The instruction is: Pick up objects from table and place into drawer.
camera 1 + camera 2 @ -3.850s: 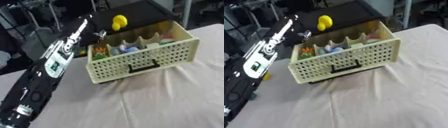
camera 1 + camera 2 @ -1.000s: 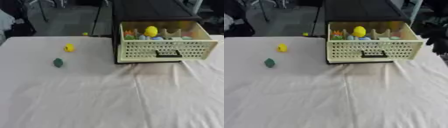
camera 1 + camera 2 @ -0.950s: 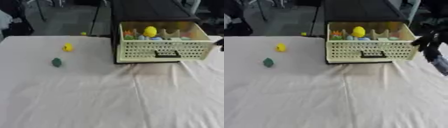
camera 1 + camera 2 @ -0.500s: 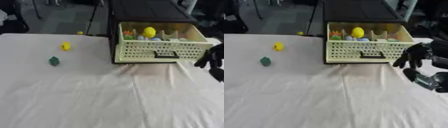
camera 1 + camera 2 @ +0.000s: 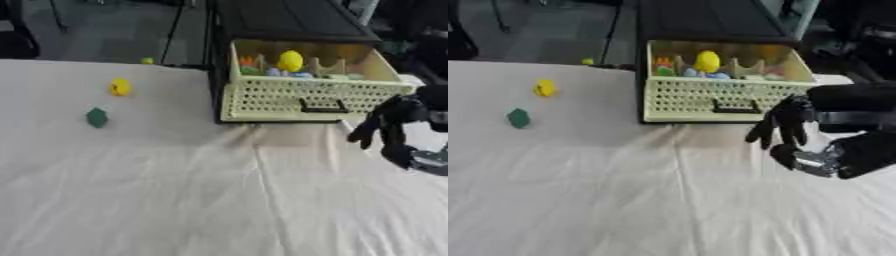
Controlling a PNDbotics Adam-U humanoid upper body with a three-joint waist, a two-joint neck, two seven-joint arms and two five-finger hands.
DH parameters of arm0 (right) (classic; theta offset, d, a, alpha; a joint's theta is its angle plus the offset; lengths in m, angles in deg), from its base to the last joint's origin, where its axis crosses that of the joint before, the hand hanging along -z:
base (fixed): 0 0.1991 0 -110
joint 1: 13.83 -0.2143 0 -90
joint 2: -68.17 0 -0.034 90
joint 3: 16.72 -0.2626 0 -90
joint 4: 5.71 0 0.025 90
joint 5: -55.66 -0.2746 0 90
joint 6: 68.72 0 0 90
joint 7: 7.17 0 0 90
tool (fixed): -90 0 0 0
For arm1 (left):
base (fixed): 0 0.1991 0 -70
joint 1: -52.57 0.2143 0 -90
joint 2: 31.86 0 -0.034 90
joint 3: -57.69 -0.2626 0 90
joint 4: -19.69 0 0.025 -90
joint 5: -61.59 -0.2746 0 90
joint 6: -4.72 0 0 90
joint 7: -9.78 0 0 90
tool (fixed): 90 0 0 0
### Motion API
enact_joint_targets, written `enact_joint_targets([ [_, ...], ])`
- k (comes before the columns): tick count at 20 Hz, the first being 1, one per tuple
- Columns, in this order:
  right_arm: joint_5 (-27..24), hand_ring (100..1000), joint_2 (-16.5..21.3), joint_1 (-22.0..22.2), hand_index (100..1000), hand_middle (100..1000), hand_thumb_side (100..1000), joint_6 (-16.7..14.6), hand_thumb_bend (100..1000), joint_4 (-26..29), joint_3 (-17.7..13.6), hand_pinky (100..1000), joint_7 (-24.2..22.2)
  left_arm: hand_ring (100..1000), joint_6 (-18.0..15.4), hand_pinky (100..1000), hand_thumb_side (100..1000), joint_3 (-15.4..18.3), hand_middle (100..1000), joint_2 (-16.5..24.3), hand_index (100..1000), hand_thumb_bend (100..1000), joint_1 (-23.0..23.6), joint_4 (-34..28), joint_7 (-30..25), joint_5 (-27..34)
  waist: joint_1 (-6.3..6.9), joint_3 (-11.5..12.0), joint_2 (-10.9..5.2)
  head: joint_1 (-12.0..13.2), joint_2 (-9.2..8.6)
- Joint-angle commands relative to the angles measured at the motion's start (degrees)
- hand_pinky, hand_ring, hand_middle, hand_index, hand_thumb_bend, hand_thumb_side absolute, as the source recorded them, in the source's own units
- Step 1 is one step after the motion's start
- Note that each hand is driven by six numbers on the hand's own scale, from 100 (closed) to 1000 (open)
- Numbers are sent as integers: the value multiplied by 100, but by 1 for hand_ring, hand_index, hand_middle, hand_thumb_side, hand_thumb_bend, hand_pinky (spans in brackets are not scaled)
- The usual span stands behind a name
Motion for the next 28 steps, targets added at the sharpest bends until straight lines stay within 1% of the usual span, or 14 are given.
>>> enact_joint_targets([
  [1,-10,540,133,-166,911,708,1000,283,100,70,83,475,-121,480,40,283,894,-3,731,0,786,131,-47,-75,-23,-56,0,22,-69,-81,37],
  [6,202,577,39,-207,927,747,1000,812,100,70,329,500,-304,481,78,281,894,-17,733,-68,786,130,-52,-75,-42,-69,-7,99,-16,-182,17],
  [8,251,607,-16,-206,952,781,1000,1036,100,70,401,531,-322,481,92,280,895,-19,734,-89,786,129,-57,-75,-53,-73,-8,120,6,-212,2],
  [11,188,664,-94,-221,965,803,1000,1359,100,70,459,594,-303,482,114,281,893,-19,734,-116,786,129,-65,-75,-60,-73,-18,147,41,-245,-13],
  [15,191,676,-144,-309,964,808,1000,1661,100,70,474,607,-314,483,135,278,893,-28,735,-139,785,124,-65,-75,-62,-76,-32,175,68,-302,-38],
  [17,243,672,-163,-348,954,801,1000,1772,100,70,452,603,-308,483,148,277,894,-34,735,-148,784,123,-54,-75,-68,-86,-43,193,81,-332,-59],
  [22,408,662,-194,-410,940,790,1000,1903,100,70,362,596,-221,484,173,276,895,-37,736,-169,783,120,-22,-75,-77,-106,-61,228,122,-377,-116],
  [28,525,661,-221,-465,935,789,1000,2092,100,49,341,590,-208,484,197,275,897,-43,736,-217,782,117,-12,-75,-95,-108,-92,268,183,-442,-207],
])
